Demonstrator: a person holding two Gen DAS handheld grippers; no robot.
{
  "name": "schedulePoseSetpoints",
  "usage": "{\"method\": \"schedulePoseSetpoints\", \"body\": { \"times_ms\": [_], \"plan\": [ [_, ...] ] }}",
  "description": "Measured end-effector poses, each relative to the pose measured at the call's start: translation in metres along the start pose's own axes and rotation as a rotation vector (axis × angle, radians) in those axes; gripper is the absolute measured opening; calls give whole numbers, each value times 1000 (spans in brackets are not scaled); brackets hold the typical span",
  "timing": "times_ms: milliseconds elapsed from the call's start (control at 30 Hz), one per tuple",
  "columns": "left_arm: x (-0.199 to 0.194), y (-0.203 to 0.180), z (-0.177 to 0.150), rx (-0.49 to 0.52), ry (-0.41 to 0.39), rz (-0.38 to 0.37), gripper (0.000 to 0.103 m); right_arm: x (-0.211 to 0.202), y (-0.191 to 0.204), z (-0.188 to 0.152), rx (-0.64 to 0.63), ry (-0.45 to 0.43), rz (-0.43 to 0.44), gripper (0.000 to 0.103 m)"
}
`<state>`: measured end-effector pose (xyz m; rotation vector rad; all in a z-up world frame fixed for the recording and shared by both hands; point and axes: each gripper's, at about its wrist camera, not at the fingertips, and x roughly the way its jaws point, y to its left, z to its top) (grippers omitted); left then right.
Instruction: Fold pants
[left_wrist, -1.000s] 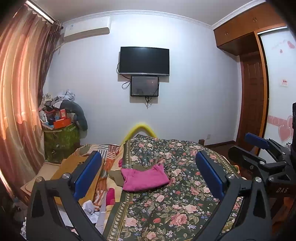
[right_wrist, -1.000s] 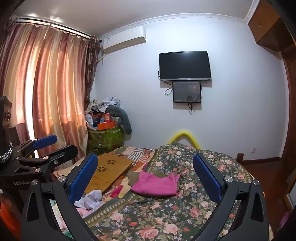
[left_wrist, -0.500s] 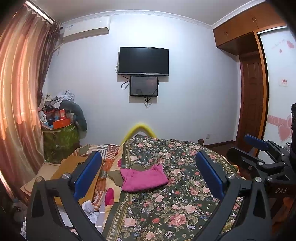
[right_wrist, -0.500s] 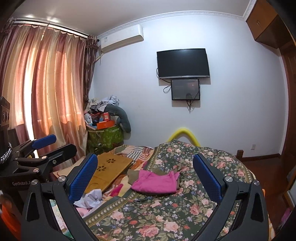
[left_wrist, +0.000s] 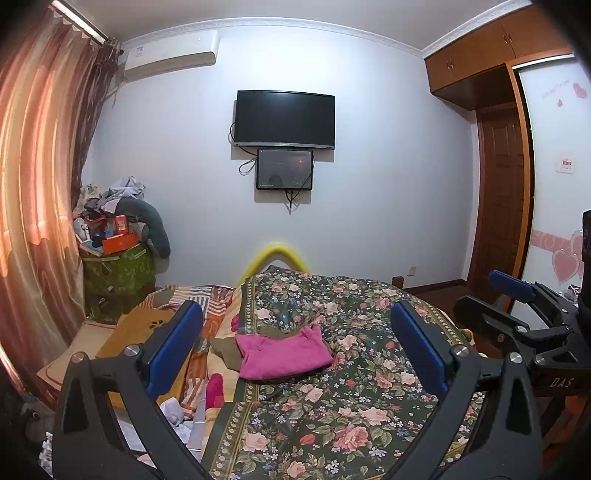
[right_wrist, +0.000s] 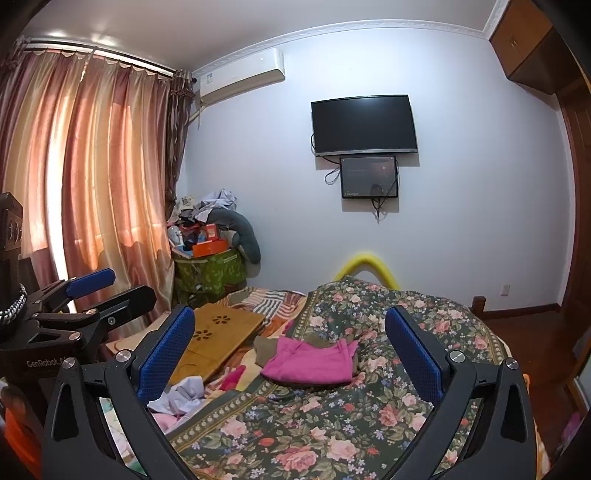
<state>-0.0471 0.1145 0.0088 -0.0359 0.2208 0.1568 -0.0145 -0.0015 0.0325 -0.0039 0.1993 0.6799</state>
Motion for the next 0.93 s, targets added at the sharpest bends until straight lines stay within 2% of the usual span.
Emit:
{"method": "schedulePoseSetpoints", "body": {
  "times_ms": [933],
  "plan": [
    [9,6,-5,-20,40,-33,103,3,-2,1,12,15,-10,102]
  ]
}}
